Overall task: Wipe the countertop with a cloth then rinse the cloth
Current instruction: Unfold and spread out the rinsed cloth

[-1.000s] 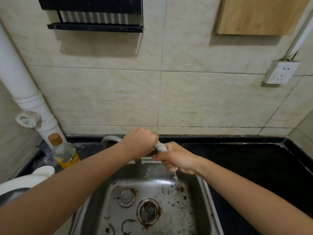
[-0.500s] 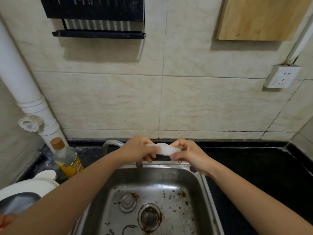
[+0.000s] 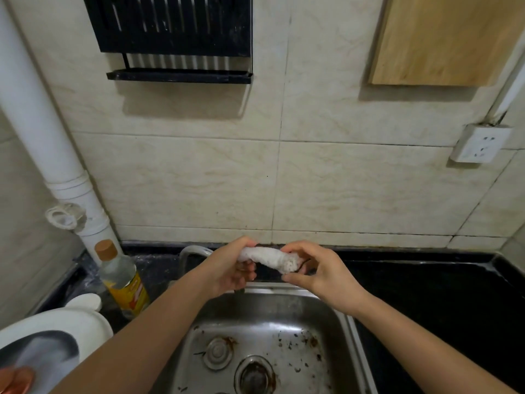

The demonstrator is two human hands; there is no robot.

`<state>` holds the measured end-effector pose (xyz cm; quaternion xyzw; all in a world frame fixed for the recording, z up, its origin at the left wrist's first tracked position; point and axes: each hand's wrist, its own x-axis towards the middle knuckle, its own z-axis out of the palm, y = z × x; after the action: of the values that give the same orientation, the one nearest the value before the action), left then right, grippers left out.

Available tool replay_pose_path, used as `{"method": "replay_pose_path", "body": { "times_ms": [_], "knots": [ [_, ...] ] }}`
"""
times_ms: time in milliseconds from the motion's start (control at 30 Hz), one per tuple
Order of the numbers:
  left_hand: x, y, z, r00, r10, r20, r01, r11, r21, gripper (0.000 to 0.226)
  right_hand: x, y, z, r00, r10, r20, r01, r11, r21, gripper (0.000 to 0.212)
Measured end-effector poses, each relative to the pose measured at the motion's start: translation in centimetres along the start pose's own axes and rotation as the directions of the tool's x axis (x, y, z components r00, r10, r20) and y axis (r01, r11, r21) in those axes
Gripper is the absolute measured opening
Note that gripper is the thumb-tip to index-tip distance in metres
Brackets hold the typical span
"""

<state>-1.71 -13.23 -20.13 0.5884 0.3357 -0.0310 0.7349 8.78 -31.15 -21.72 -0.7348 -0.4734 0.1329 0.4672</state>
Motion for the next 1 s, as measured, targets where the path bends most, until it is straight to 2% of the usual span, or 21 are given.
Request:
{"method": "replay_pose_path", "body": {
  "times_ms": [133,233,367,467,533,567,633,733,900,933,1000],
  "knots": [
    [-0.4,0.0,0.2,0.999,-0.037,0.001,0.037,0.998,0.057,0.030,0.2,-1.1,0.0,0.997,0.079,0.004,-0.078,0.984,0.160,0.016],
    [-0.8,-0.1,1.1,1.000,0.002,0.010,-0.003,0.995,0.102,0.039,0.5,-1.5,0.1,0.973,0.230,-0.002,-0.214,0.909,0.357,0.020],
    [-1.0,-0.3,1.1,0.987,0.133,0.095,-0.135,0.991,0.014,0.039,1.1,-1.3,0.0,0.935,0.352,0.035,-0.310,0.766,0.563,0.035],
    [-1.2,-0.5,0.9,0.959,0.250,0.133,-0.264,0.960,0.097,0.033,1.4,-0.9,-0.5,0.918,0.386,0.088,-0.338,0.647,0.683,0.029],
    [-1.1,-0.5,0.9,0.954,0.280,0.108,-0.295,0.943,0.155,0.027,1.3,-0.9,-1.0,0.924,0.357,0.136,-0.338,0.596,0.729,0.022],
    [-1.1,-0.4,0.9,0.959,0.272,0.084,-0.282,0.948,0.146,0.028,1.3,-0.9,-1.3,0.929,0.333,0.162,-0.341,0.599,0.725,0.025],
    [-0.8,-0.2,0.9,0.976,0.212,0.050,-0.213,0.977,0.022,0.030,1.1,-0.8,-1.6,0.934,0.298,0.198,-0.352,0.675,0.649,0.040],
    [-0.7,-0.2,1.0,0.986,0.155,0.061,-0.144,0.977,-0.157,0.027,1.2,-0.8,-1.4,0.939,0.306,0.159,-0.343,0.777,0.528,0.046],
    [-0.5,-0.4,1.2,0.988,0.147,0.034,-0.141,0.979,-0.146,0.031,1.6,-1.0,-1.5,0.962,0.268,0.055,-0.260,0.833,0.488,0.069],
    [-0.5,-0.4,1.2,0.989,0.145,0.027,-0.140,0.980,-0.143,0.030,1.6,-1.1,-1.6,0.968,0.246,0.056,-0.243,0.852,0.464,0.066],
    [-0.4,-0.3,1.1,0.990,0.138,0.022,-0.135,0.985,-0.108,0.030,1.6,-1.2,-1.6,0.977,0.211,0.043,-0.212,0.907,0.363,0.041]
  ]
}}
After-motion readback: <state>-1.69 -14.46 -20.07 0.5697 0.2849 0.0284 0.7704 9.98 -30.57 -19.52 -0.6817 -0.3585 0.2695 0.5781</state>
